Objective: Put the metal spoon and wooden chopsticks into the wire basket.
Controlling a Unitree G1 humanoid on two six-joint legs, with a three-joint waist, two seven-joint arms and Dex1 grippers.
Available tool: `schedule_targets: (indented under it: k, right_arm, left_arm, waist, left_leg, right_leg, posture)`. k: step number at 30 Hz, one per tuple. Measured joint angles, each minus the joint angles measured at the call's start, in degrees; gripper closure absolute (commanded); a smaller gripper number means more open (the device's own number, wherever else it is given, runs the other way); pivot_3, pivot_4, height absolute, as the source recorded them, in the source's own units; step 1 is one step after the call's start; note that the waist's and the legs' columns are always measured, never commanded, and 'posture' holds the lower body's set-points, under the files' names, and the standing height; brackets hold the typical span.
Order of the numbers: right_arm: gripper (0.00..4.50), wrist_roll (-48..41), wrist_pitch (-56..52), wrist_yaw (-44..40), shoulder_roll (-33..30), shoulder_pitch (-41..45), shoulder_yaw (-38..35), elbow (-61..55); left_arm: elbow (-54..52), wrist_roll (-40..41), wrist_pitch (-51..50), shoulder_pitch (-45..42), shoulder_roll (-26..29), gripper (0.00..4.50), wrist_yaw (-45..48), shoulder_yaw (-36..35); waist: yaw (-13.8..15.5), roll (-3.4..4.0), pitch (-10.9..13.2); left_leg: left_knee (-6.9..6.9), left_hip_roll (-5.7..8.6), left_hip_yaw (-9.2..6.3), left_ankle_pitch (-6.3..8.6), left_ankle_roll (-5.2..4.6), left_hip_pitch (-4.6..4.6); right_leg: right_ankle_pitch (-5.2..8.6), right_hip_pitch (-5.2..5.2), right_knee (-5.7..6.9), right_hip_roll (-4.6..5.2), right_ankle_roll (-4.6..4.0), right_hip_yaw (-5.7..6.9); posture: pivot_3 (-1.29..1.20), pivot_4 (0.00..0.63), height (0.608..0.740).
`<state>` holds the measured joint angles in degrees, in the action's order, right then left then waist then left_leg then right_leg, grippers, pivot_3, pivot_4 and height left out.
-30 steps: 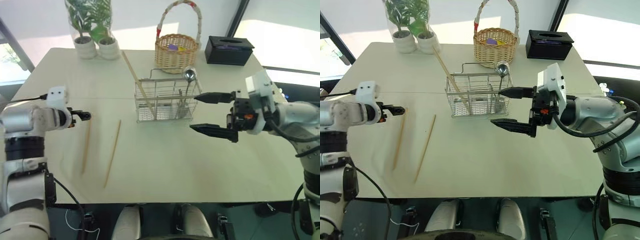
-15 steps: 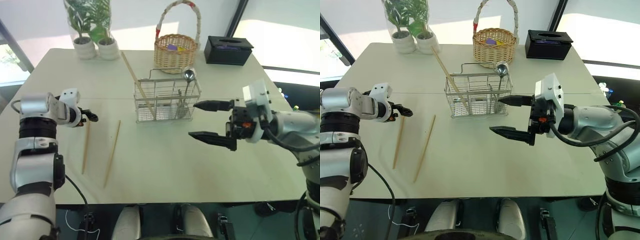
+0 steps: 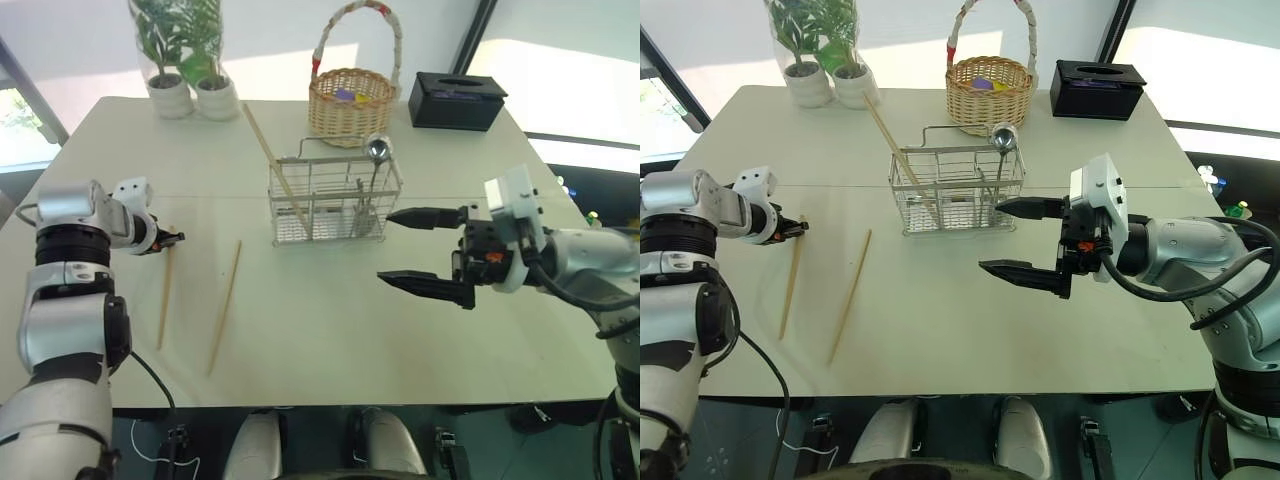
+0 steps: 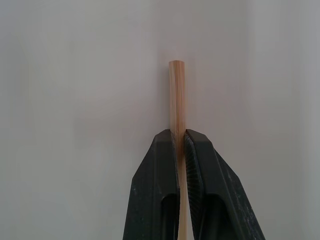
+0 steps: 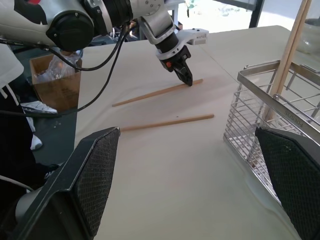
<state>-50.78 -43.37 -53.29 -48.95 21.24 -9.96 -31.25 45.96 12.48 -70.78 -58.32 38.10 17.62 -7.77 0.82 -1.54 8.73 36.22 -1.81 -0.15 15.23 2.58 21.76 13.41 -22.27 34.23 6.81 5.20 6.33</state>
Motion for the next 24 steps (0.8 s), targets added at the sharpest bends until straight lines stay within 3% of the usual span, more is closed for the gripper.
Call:
schedule_targets:
  k: [5,10,17,24]
  right_arm:
    - [0.0,-0.4,-0.3,0.8,-0.3,0.0,-0.9,0.1]
    - [0.0,-1.9,-1.4,2.0,-0.9,-0.3,-1.9,0.0]
    - [0.0,-3.8,-2.5,4.8,-1.0,-1.7,-2.5,-2.3]
    - [0.0,-5.0,-2.5,8.5,-1.0,-4.7,-5.1,-4.7]
  left_arm:
    - [-3.5,0.8,22.3,-0.1,-1.1,4.45,-3.0,-7.3]
    - [-14.1,5.3,44.6,-10.7,-2.4,4.45,-0.9,-13.9]
    - [-16.2,16.2,47.1,-24.5,-10.1,4.45,4.7,-16.5]
    - [-20.6,19.5,43.6,-21.0,-18.7,4.45,7.9,-11.7]
  waist:
    - [0.2,-0.46,0.3]
    - [0.3,-0.6,0.2]
    - [0.9,-0.51,0.3]
    - [1.3,-0.47,0.3]
  left_leg:
    - [0.04,-0.05,-0.13,-0.08,0.13,0.3]
    - [0.13,0.03,-0.01,-0.11,0.19,0.52]
    - [0.13,0.05,-0.03,-0.06,0.09,0.39]
    - [0.21,0.01,-0.03,-0.08,0.08,0.25]
  right_leg:
    - [-0.02,-0.21,-0.01,-0.01,-0.03,0.08]
    - [-0.26,-0.16,-0.15,0.06,0.08,0.1]
    - [-0.25,-0.1,-0.19,0.05,0.11,0.11]
    - [-0.24,-0.02,-0.13,0.01,0.11,0.07]
  posture:
    - [0.0,0.15,0.712]
    - [0.0,0.15,0.712]
    - [0.0,0.15,0.712]
    - [0.0,0.15,0.712]
